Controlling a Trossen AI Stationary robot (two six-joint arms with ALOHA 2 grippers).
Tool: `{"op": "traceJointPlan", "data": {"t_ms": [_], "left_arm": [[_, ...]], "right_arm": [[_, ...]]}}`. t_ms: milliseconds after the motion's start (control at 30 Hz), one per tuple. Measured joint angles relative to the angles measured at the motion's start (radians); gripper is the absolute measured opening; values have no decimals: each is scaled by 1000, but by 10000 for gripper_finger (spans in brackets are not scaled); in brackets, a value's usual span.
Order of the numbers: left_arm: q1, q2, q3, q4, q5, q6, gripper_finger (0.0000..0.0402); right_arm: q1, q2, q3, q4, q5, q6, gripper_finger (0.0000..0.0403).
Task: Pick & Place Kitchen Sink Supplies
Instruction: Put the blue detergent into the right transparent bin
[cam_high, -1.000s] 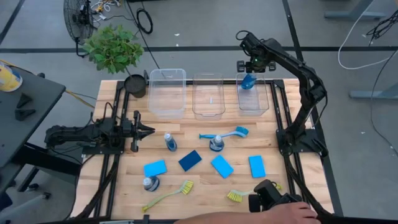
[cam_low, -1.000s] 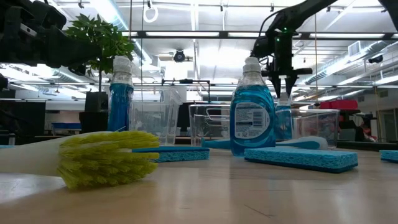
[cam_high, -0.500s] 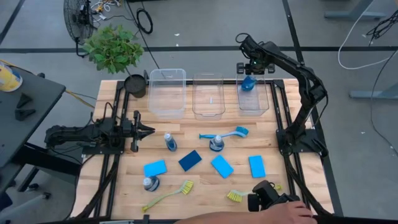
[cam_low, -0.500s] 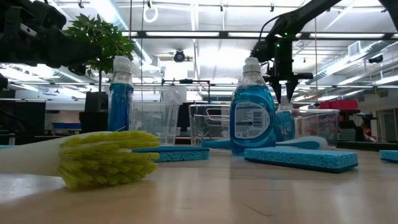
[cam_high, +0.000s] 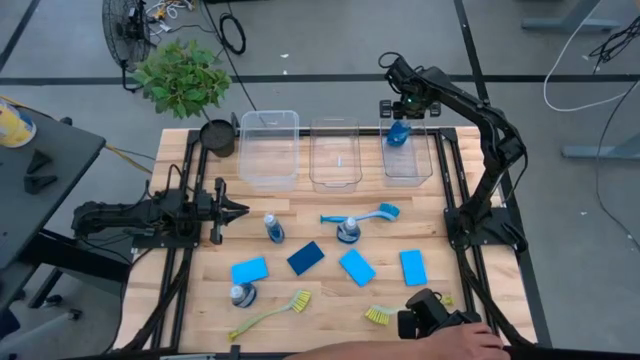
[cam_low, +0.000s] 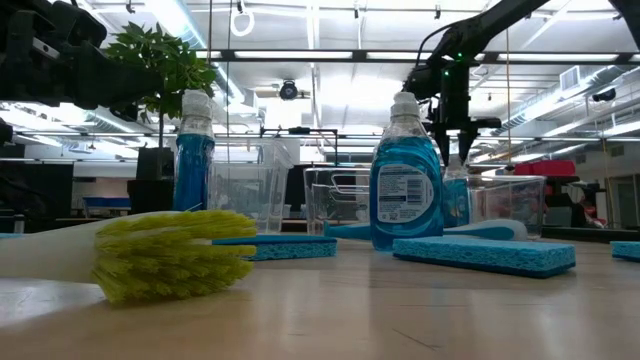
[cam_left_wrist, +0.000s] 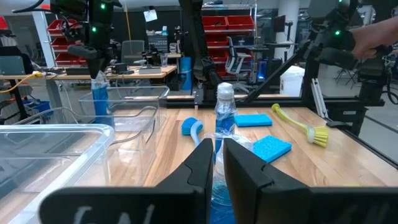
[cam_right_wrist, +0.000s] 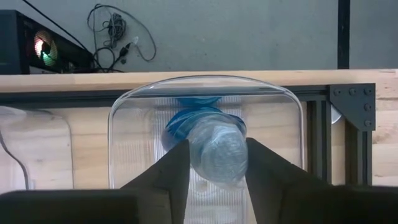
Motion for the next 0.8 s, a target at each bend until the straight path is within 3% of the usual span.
{"op": "traceJointPlan", "data": {"t_ms": [500,800], "left_arm": [[0,0,0,0,0,0,44],[0,0,0,0,0,0,44]], "right_arm": [[-2,-1,0,1,-3,-5,212],[6,-71,0,-4,-54,-27,227]]}}
